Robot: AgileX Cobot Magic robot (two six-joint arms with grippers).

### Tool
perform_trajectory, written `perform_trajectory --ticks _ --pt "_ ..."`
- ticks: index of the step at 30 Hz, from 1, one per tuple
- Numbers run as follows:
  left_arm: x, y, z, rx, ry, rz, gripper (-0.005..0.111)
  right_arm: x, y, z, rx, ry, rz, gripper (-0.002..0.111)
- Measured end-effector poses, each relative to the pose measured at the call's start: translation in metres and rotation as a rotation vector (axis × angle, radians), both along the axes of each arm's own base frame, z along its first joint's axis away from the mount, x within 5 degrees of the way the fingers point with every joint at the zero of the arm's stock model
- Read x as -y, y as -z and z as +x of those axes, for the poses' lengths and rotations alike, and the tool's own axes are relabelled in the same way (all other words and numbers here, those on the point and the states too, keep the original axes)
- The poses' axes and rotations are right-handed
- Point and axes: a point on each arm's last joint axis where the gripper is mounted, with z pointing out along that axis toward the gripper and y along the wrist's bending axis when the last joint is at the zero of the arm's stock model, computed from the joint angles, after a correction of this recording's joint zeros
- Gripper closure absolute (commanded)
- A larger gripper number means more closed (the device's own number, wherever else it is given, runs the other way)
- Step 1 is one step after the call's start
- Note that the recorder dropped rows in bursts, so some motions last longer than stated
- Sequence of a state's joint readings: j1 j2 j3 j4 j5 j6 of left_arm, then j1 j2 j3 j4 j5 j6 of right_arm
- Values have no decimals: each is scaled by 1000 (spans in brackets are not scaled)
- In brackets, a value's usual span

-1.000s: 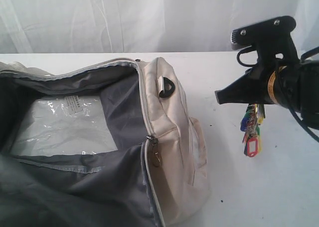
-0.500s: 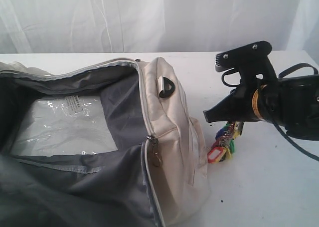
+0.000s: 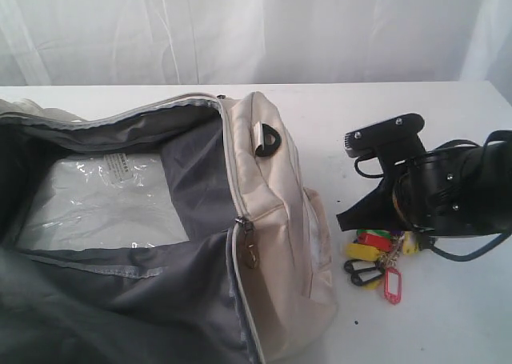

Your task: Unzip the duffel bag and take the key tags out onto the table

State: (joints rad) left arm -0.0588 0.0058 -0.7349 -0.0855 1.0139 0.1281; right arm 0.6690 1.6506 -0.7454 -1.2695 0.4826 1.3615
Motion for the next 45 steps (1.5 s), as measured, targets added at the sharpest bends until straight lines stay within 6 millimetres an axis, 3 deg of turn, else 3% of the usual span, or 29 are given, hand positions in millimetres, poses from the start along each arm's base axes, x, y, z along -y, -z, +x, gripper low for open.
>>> perform_trajectory --ticks 3,7,13,21,26,28,32,36,39,45 --pt "0 0 0 0 0 0 107 0 6 0 -27 31 5 56" --pt "0 0 0 -2 0 0 107 3 6 -1 -25 77 0 51" --pt "1 2 0 -15 5 -2 107 6 -13 -3 20 98 53 60" --pt "15 11 12 -11 115 -153 107 14 -82 -21 200 41 255 80" --pt "22 30 33 1 136 -282 107 37 -123 -52 346 -1 353 100" --pt "24 37 41 15 134 -340 107 49 -127 -68 383 -10 372 108" --pt "25 48 52 43 121 -431 107 75 -127 -102 448 -24 426 108" --pt "25 59 60 55 114 -413 107 98 -118 -135 515 -58 496 108" --pt "23 68 65 65 99 -398 107 111 -110 -151 561 -52 526 108" --pt "21 72 72 116 65 -448 107 137 -104 -163 628 90 487 108"
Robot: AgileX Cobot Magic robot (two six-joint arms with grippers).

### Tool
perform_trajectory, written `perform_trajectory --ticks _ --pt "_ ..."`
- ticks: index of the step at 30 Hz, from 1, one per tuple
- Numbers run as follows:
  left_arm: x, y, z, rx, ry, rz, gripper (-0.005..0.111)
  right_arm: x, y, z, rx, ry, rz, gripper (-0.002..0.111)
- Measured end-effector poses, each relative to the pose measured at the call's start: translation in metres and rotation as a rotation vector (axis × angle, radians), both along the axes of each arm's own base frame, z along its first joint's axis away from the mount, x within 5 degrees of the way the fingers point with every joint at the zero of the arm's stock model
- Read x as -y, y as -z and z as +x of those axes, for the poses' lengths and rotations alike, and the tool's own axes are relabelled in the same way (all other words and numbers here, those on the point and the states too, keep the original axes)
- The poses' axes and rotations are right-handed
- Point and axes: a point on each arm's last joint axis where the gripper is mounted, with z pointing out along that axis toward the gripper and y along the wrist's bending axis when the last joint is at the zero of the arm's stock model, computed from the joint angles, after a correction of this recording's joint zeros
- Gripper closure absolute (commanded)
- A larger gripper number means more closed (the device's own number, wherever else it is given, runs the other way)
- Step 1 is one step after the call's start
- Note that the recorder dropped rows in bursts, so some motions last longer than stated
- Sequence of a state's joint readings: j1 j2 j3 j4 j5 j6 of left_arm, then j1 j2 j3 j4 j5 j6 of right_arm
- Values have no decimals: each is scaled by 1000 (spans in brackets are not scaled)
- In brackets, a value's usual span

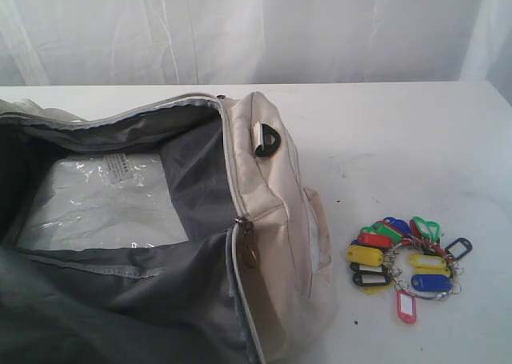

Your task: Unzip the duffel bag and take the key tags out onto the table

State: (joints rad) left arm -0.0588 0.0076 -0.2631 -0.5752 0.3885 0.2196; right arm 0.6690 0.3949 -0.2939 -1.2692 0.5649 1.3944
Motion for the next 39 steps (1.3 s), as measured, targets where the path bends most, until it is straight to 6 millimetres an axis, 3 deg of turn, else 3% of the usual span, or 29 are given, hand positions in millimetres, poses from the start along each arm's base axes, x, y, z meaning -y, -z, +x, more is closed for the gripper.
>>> perform_trajectory --ticks 5,19,23,26,30,34,39 --pt "0 -1 0 10 -3 -10 107 9 2 -1 -12 88 -8 108" --pt "0 -1 0 10 -3 -10 107 11 2 -1 -17 100 -9 108" --pt "-5 3 3 44 -38 147 107 11 2 -1 -17 100 -9 108" --pt "-13 16 9 76 -100 311 107 11 2 -1 -17 100 -9 108" --pt "-19 48 17 40 -133 431 107 11 2 -1 -17 100 -9 108" --pt "-20 75 19 -35 -131 450 107 11 2 -1 -17 100 -9 108" --pt "-25 79 20 -91 -206 389 107 11 2 -1 -17 101 -9 108"
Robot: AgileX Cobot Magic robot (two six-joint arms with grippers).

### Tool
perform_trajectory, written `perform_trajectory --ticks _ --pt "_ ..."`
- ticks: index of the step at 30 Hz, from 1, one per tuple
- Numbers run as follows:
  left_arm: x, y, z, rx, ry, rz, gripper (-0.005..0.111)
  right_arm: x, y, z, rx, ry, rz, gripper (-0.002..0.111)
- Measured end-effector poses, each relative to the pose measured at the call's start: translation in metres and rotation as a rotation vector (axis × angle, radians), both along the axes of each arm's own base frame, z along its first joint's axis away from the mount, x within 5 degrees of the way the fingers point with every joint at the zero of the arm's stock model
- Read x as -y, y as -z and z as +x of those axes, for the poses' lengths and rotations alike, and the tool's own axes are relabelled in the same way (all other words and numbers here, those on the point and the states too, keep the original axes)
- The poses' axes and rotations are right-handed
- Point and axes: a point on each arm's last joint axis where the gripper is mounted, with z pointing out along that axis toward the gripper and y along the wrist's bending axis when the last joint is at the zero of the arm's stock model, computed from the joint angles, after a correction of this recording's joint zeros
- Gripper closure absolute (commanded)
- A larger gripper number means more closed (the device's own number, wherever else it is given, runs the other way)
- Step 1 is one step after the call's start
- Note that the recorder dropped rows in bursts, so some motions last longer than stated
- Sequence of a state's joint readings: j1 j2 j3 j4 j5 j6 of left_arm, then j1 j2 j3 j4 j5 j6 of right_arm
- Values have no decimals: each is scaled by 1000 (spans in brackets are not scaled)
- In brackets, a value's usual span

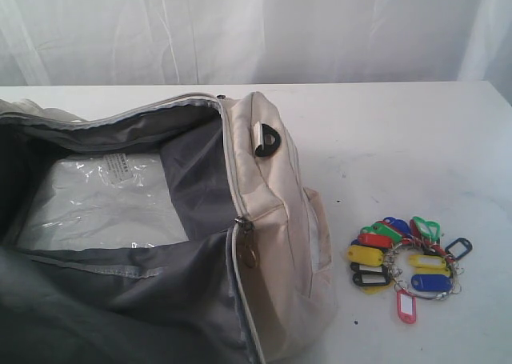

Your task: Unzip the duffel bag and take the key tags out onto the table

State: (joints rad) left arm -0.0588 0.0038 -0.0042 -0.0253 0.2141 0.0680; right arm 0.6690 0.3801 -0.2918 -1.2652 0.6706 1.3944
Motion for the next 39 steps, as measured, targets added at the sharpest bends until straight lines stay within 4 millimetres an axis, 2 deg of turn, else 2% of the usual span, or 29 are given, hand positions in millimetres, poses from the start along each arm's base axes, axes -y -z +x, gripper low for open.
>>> perform_trajectory --ticks 13,22,31,39 --pt "-3 2 0 -27 -58 -51 107 0 0 0 0 0 0 108" --pt "-4 2 0 -25 -56 -30 107 0 0 0 0 0 0 108" --pt "-9 2 0 -23 -148 -15 107 0 0 0 0 0 0 108" --pt "-9 2 0 -23 -159 -13 107 0 0 0 0 0 0 108"
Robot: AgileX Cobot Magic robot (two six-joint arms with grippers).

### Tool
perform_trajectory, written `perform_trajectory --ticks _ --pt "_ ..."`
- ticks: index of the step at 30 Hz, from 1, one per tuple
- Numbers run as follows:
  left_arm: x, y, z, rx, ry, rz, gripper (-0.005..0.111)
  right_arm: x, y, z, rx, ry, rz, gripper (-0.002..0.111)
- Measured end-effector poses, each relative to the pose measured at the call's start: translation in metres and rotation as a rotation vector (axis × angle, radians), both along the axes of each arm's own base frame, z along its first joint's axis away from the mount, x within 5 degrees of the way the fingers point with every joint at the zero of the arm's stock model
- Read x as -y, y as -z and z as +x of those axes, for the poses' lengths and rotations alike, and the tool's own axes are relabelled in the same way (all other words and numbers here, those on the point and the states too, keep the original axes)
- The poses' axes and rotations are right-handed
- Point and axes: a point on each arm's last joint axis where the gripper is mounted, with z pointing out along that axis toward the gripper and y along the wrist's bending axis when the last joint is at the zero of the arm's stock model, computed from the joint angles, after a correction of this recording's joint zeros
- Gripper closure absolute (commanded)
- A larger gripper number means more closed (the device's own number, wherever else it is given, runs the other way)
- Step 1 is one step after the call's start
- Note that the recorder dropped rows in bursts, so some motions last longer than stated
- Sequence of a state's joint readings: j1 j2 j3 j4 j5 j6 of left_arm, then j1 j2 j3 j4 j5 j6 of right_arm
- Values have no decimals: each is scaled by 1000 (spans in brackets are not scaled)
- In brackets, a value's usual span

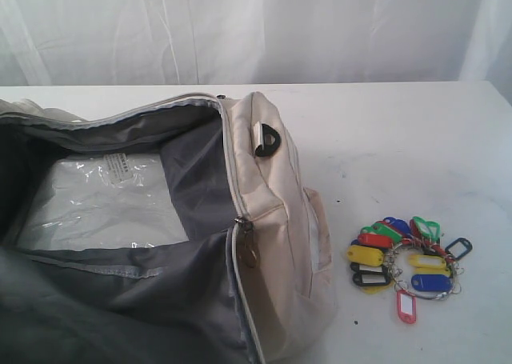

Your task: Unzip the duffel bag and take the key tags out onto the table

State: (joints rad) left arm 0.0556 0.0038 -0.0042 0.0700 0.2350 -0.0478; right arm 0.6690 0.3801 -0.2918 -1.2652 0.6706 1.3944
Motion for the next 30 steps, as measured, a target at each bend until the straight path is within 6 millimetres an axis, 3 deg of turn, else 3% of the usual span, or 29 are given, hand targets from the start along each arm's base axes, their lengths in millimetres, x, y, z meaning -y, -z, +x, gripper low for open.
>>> perform_trajectory --ticks 30 --pt "1 0 0 1 1 -23 107 0 0 0 -1 0 1 108"
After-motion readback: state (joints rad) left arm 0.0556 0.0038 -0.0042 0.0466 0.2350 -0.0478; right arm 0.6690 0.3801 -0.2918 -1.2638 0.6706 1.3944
